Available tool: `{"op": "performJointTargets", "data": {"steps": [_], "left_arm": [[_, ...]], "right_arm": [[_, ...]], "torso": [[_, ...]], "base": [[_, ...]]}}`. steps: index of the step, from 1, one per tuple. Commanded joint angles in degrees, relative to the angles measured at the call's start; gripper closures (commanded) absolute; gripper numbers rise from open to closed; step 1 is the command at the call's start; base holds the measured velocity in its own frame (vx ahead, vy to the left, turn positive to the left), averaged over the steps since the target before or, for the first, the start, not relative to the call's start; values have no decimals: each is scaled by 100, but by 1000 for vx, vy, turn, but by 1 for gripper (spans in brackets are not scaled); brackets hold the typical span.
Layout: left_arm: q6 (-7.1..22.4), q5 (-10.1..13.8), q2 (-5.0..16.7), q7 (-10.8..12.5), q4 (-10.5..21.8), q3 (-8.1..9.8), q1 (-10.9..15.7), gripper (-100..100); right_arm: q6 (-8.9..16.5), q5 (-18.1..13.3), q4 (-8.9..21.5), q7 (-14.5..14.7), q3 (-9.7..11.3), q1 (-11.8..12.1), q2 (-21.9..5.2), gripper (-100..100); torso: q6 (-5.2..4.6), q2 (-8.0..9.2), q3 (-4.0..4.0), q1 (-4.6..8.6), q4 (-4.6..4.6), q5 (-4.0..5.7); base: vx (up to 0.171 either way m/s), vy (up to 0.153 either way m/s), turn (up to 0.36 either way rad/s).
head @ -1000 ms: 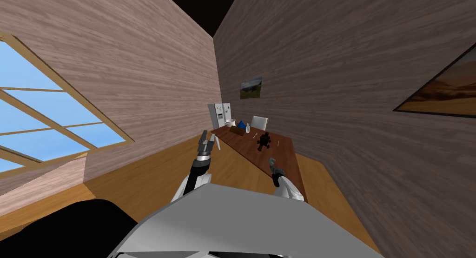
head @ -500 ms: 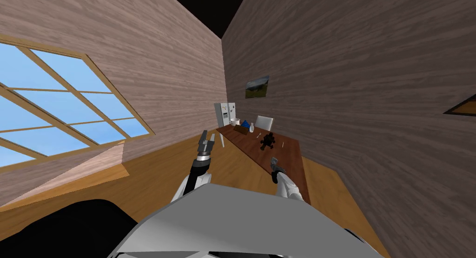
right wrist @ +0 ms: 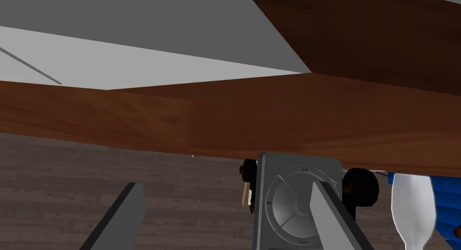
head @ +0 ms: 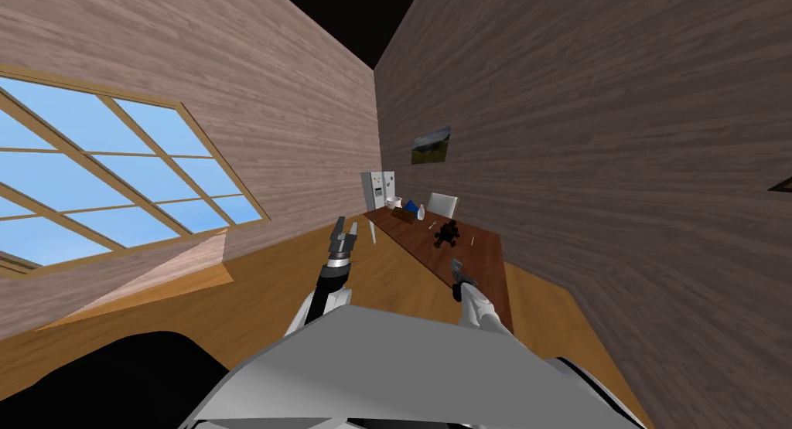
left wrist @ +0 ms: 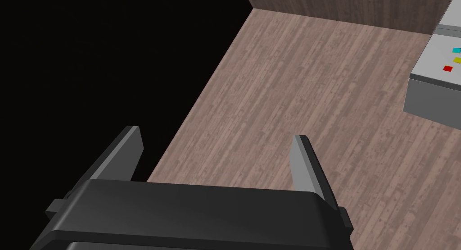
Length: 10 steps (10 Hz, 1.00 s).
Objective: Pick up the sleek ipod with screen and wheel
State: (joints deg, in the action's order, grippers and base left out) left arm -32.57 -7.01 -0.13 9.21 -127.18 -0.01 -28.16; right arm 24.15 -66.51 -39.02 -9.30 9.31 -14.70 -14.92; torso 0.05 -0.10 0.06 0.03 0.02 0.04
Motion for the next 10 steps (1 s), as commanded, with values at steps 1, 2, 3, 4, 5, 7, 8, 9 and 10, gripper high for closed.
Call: {"op": "performJointTargets", "data": {"steps": [1, 2, 3, 4, 5, 7, 8, 9, 10], "left_arm": [[0, 0, 0, 0, 0, 0, 0, 0], [0, 0, 0, 0, 0, -1, 2, 0], [0, 0, 0, 0, 0, 0, 1, 0], [0, 0, 0, 0, 0, 0, 0, 0], [0, 0, 0, 0, 0, -1, 2, 0], [0, 0, 0, 0, 0, 0, 0, 0], [0, 0, 0, 0, 0, 0, 0, 0], [0, 0, 0, 0, 0, 0, 0, 0], [0, 0, 0, 0, 0, 0, 0, 0]], "right_arm": [[195, -167, 286, -286, 135, -286, -103, -100], [195, -167, 535, -677, 135, -347, -103, -100], [195, -167, 535, -677, 135, -347, -103, -100], [391, -364, 737, -827, 276, -607, -202, -100], [391, -364, 867, -943, 276, -708, -202, -100], [391, -364, 1053, -1183, 276, -708, -202, -100], [391, -364, 1053, -1255, 276, -708, -202, -100], [391, -364, 1053, -1255, 276, -708, -202, -100], [586, -561, 1258, -1425, 416, -957, -300, -100]], "torso": [[0, 0, 0, 0, 0, 0], [8, 13, -7, -1, -3, -1], [-1, 22, -12, 8, -4, 1], [-2, 14, -8, 9, -3, 2], [6, 24, -13, 7, -5, 1], [-2, 17, -10, 8, -4, 2], [-2, 1, -1, 3, 0, 1], [-1, -8, 5, 1, 2, 0], [-1, -11, 7, 0, 3, 0]], "base": [[-74, -3, 308], [-90, -28, 186], [-46, -22, -34], [-95, -19, 274], [-112, -30, 171], [-28, -7, -21], [13, 4, -1], [12, 3, 2], [-85, -8, 309]]}}
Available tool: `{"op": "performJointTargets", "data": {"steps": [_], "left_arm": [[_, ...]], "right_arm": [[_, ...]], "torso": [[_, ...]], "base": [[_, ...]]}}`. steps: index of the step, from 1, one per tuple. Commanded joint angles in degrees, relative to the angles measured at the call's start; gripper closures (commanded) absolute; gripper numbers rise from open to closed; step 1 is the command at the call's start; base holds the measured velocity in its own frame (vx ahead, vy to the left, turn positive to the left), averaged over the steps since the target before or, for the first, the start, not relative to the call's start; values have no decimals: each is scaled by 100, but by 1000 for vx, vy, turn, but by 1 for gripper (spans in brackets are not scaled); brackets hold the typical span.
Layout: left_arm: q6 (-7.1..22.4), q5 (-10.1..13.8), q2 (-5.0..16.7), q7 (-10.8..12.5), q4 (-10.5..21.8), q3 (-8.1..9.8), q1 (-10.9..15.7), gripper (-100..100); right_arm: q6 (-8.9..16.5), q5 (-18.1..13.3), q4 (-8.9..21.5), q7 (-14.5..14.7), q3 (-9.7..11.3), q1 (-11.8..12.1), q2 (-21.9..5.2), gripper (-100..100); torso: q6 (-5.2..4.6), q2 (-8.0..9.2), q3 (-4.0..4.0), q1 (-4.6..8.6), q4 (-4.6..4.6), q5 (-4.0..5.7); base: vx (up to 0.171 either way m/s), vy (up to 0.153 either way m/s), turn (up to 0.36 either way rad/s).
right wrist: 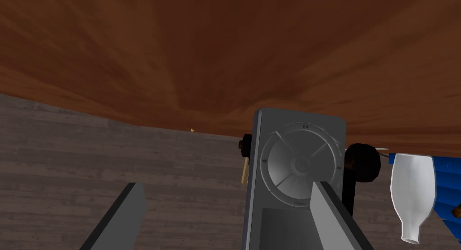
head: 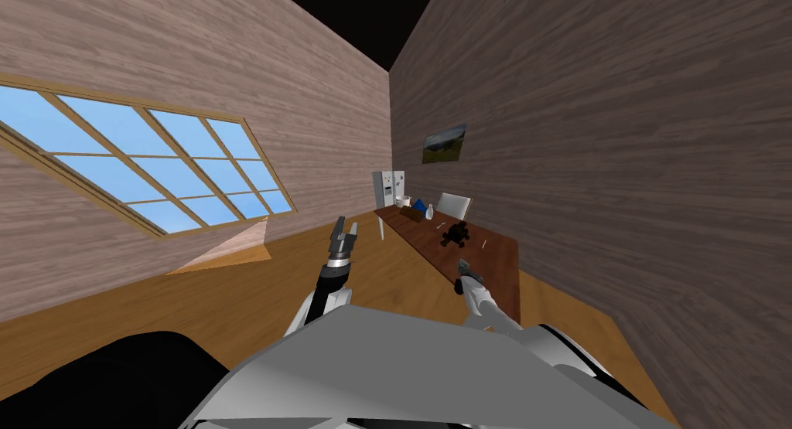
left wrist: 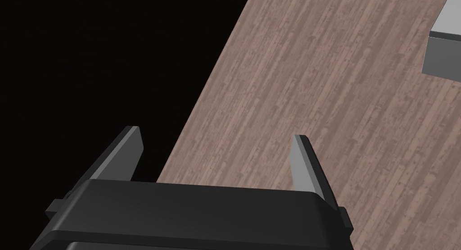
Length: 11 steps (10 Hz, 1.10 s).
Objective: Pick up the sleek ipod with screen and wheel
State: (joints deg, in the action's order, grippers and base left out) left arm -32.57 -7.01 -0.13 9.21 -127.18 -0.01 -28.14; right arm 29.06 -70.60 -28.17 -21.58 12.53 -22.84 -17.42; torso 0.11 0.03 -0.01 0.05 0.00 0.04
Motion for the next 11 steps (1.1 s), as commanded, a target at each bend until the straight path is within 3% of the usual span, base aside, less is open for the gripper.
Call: {"op": "performJointTargets", "data": {"steps": [1, 3, 4, 5, 9, 11], "left_arm": [[0, 0, 0, 0, 0, 0, 0, 0], [0, 0, 0, 0, 0, 1, -2, 0], [0, 0, 0, 0, 0, 1, -2, 0], [0, 0, 0, 0, 0, 1, -2, 0], [0, 0, 0, 0, 0, 1, -2, 0], [0, 0, 0, 0, 0, 1, -2, 0]], "right_arm": [[95, -153, 286, -286, 95, -254, -50, -100], [95, -153, 486, -606, 95, -254, -50, -100], [85, -196, 532, -566, 121, -300, -49, -100], [83, -197, 548, -610, 121, -305, -50, 100], [83, -197, 547, -606, 121, -304, -50, 100], [101, -122, 569, -520, 119, -435, 25, -100]], "torso": [[0, 0, 0, 0, 0, 0], [-9, 2, -2, 8, -1, 2], [-7, -12, 5, 1, 1, 0], [-7, -18, 9, 0, 3, 0], [-7, -22, 12, 0, 4, 0], [-7, -23, 12, 0, 4, 0]], "base": [[-107, -30, 178], [-34, -8, -30], [0, 0, 0], [0, 0, 0], [0, 0, 0], [-55, -21, 67]]}}
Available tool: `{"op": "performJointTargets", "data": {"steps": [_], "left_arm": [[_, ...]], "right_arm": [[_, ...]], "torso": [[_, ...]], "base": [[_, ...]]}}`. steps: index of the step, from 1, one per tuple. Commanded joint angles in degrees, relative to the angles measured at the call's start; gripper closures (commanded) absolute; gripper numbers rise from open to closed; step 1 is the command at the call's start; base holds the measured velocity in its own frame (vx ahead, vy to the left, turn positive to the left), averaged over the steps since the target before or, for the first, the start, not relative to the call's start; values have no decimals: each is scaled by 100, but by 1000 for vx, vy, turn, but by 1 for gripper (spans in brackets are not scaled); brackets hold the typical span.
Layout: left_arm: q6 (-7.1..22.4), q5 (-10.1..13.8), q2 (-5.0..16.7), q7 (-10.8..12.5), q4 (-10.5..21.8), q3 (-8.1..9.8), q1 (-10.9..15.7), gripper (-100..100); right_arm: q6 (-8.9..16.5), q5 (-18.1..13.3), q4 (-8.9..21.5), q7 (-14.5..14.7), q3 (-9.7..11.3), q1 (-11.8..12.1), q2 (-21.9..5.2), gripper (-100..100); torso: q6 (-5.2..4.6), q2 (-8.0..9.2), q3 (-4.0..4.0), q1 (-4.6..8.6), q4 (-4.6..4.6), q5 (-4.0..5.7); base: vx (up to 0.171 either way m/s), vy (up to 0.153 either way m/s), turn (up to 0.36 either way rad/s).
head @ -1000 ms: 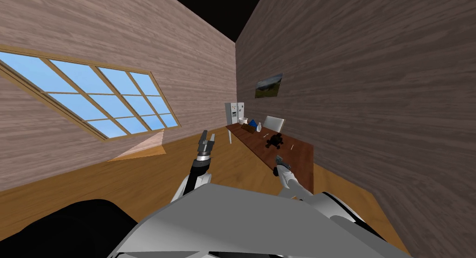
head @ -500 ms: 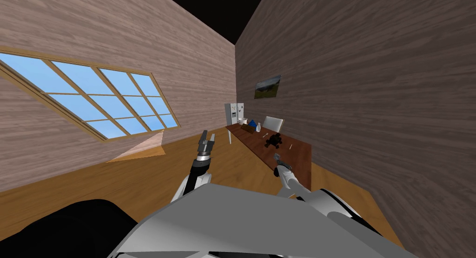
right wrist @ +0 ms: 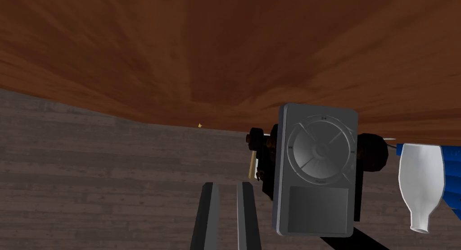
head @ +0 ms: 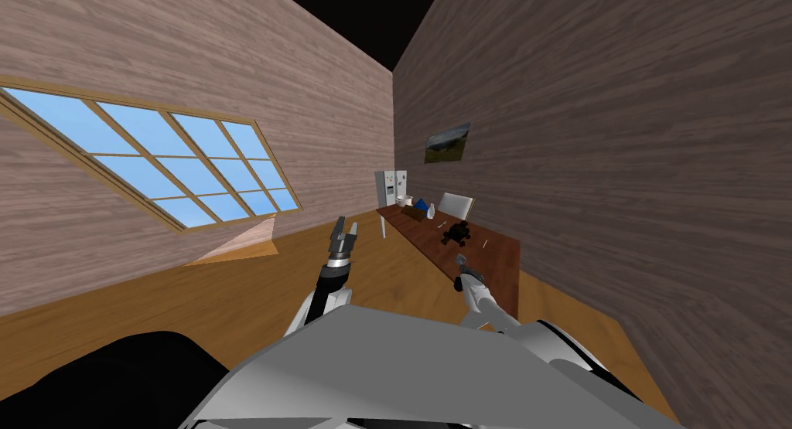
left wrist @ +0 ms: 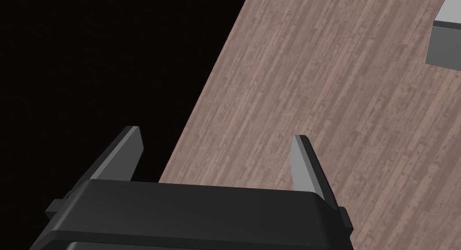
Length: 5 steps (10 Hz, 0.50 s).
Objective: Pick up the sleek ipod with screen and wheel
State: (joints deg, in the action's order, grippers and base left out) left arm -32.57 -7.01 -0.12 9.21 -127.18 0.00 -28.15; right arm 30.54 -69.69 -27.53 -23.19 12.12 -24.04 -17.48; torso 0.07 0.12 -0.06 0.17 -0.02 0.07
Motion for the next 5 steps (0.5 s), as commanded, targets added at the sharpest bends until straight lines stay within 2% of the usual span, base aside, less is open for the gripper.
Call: {"op": "performJointTargets", "data": {"steps": [1, 2, 3, 4, 5], "left_arm": [[0, 0, 0, 0, 0, 0, 0, 0], [0, 0, 0, 0, 0, 0, 0, 0], [0, 0, 0, 0, 0, 0, -1, 0], [0, 0, 0, 0, 0, 0, -2, 0], [0, 0, 0, 0, 0, 0, -2, 0]], "right_arm": [[-47, -212, 286, -286, 159, -286, 31, -100], [-47, -212, 208, -112, 159, -314, 31, -100], [-47, -212, 196, -118, 159, -314, 31, -100], [-47, -212, 466, -348, 159, -314, 31, -100], [-53, -145, 528, -297, 143, -378, 70, -100]], "torso": [[0, 0, 0, 0, 0, 0], [-2, 13, -9, 5, -5, 0], [-3, 0, -2, -2, -2, 0], [-2, -21, 10, -10, 2, -3], [-3, -33, 17, -13, 6, -3]], "base": [[-143, -55, 78], [-72, -25, -9], [-11, -1, -14], [15, 9, 4], [-31, -2, 51]]}}
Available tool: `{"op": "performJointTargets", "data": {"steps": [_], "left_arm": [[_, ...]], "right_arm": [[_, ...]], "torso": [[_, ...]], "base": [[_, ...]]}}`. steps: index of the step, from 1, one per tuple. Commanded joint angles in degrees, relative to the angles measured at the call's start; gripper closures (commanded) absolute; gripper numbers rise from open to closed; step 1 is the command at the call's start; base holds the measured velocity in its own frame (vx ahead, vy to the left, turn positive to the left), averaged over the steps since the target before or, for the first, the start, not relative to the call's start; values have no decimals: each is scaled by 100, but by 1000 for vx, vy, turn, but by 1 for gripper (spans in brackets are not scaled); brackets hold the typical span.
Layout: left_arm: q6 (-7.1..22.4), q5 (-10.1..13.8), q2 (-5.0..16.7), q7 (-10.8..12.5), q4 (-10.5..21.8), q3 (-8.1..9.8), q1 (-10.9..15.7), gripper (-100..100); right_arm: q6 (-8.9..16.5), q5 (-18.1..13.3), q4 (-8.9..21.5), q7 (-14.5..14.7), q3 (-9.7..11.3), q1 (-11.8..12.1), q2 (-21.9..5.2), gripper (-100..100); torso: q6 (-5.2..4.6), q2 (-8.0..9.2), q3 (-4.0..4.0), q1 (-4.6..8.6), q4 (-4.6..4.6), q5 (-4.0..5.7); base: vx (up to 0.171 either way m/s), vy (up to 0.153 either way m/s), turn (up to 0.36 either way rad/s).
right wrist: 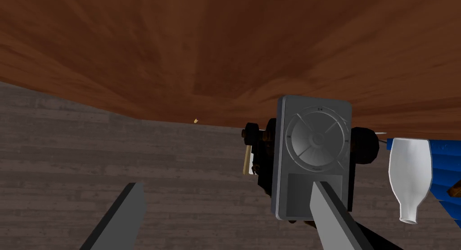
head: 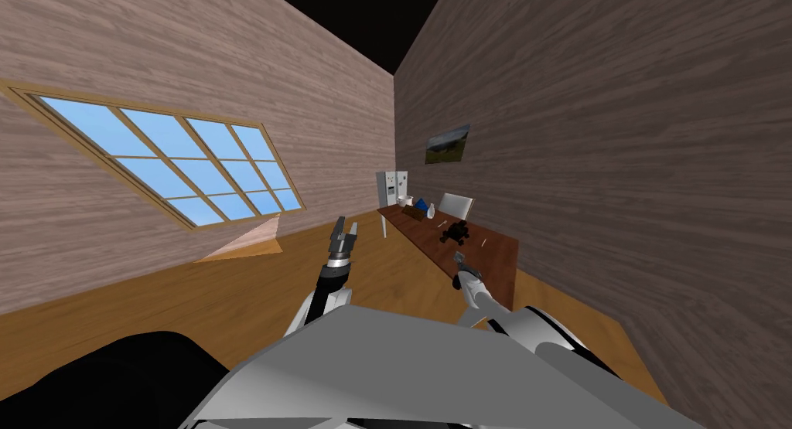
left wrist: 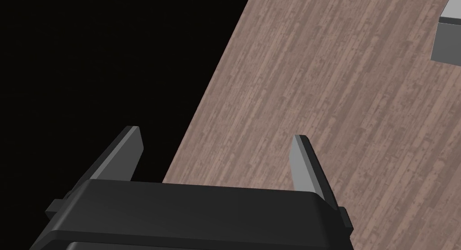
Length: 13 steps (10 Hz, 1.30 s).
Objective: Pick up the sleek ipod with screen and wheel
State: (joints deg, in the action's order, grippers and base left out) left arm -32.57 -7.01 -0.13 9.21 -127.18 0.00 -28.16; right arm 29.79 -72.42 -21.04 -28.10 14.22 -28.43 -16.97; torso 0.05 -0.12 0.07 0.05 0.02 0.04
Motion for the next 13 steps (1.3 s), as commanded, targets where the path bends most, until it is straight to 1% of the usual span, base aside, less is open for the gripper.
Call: {"op": "performJointTargets", "data": {"steps": [1, 3, 4, 5, 6, 8, 10, 11, 12, 13], "left_arm": [[0, 0, 0, 0, 0, 0, 0, 0], [0, 0, 0, 0, 0, 0, 0, 0], [0, 0, 0, 0, 0, 0, 0, 0], [0, 0, 0, 0, 0, 0, 1, 0], [0, 0, -1, 0, 0, -1, 0, 0], [0, 0, -1, 0, 0, -1, -2, 0], [-1, 0, 0, 0, 0, 0, -3, 0], [-1, 0, 0, 0, 0, 0, -3, 0], [-1, 0, 0, 0, -1, 0, -3, 0], [-1, 0, 0, 0, 0, 0, -3, 0]], "right_arm": [[23, 127, -121, 194, -66, 60, 19, -100], [-8, 257, -71, 304, -126, -33, 60, -100], [-49, 374, -18, 407, -201, -106, 72, -100], [-89, 445, 32, 485, -263, -142, 42, -100], [-103, 443, 47, 498, -266, -134, 12, -100], [-115, 405, 58, 488, -239, -93, -41, -100], [-128, 342, 63, 449, -178, -5, -116, -100], [-128, 342, 156, 449, -178, -5, -116, -100], [-135, 308, 60, 420, -144, 45, -186, -100], [-135, 308, 60, 420, -144, 45, -186, -100]], "torso": [[0, 0, 0, 0, 0, 0], [-1, 14, -9, 3, -3, 1], [-1, 22, -13, -2, -5, 0], [-1, 28, -17, -10, -7, -2], [-2, 12, -9, -36, -4, -7], [0, -57, 30, -39, 10, -9], [0, -77, 43, -23, 16, -6], [0, -90, 50, -7, 18, -3], [-2, -78, 45, -4, 17, 0], [0, -90, 50, -10, 17, -3]], "base": [[-53, -12, 41], [-78, -2, 31], [-104, 29, 15], [-42, 108, -58], [88, 132, -65], [168, 88, -21], [198, 35, -19], [173, 15, 6], [215, 36, -24], [165, 14, -11]]}}
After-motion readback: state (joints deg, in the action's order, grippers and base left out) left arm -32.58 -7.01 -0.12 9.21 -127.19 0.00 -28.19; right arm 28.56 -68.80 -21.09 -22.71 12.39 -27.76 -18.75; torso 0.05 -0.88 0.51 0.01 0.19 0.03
